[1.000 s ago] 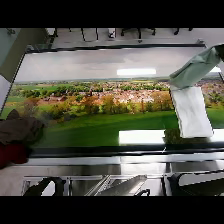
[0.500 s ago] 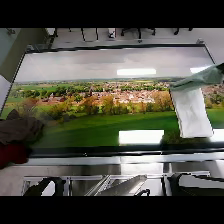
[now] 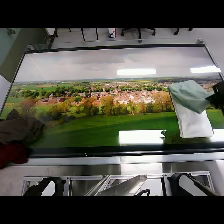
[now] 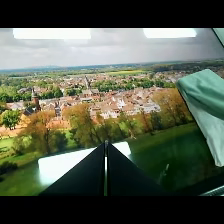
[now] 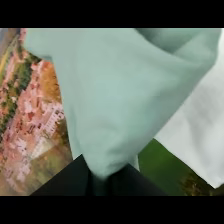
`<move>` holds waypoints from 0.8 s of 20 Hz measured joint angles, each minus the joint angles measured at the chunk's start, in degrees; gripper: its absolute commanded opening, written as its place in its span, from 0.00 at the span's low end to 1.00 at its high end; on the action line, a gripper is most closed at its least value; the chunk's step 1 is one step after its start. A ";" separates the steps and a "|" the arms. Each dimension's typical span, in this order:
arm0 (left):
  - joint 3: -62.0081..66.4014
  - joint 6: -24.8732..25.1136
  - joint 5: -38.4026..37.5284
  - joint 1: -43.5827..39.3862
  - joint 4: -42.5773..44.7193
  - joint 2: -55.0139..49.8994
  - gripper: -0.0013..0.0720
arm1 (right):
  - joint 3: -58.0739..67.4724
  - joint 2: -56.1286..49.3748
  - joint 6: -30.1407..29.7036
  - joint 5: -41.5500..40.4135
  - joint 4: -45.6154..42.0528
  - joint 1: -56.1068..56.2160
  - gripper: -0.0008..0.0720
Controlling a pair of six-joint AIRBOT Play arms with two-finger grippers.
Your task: Fold the shirts.
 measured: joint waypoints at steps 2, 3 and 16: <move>0.00 0.00 0.26 0.00 0.00 0.00 0.04 | -4.35 2.80 1.81 0.59 -2.14 -0.02 0.06; 0.00 0.00 0.28 0.00 0.00 0.00 0.04 | -5.88 3.72 2.36 0.59 -2.99 -0.02 0.06; -0.48 -0.04 1.09 0.00 -0.07 0.11 0.04 | -2.05 5.95 0.63 -3.65 -0.96 -0.31 0.19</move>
